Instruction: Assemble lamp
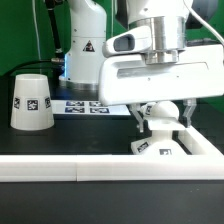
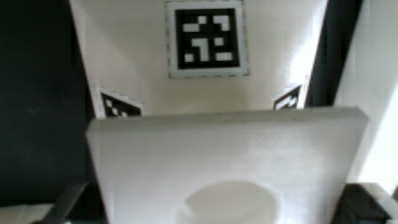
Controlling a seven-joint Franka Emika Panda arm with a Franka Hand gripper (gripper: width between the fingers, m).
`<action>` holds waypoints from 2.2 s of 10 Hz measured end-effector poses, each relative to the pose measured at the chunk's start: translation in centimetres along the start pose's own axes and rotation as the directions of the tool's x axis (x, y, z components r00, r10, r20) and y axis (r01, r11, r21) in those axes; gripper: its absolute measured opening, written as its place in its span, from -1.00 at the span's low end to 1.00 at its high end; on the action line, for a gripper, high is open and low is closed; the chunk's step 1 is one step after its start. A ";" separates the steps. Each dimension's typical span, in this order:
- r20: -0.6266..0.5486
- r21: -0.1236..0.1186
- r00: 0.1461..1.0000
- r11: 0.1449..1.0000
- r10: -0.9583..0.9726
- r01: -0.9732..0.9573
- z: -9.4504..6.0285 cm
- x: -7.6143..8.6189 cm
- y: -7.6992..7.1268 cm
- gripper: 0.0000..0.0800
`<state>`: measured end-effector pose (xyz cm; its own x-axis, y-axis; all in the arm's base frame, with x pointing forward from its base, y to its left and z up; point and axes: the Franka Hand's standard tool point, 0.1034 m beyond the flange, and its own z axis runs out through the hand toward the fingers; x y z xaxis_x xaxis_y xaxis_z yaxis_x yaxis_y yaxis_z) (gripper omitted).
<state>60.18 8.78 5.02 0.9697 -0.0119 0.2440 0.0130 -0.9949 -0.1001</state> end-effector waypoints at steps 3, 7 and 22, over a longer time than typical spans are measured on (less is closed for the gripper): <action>-0.011 0.007 1.000 1.000 -0.018 0.018 0.3 0.8 -1.2 0.34; -0.011 0.007 1.000 1.000 -0.017 0.018 0.3 0.8 -1.2 0.74; 0.018 0.014 0.948 0.948 -0.317 0.317 -5.2 -10.6 -5.9 0.75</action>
Offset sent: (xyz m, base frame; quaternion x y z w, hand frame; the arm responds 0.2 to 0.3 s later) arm 0.0000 0.0000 0.0000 0.0000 0.0000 0.0000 1.0000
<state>48.55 14.23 7.99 0.9198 0.3064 0.2453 0.3234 -0.9457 -0.0315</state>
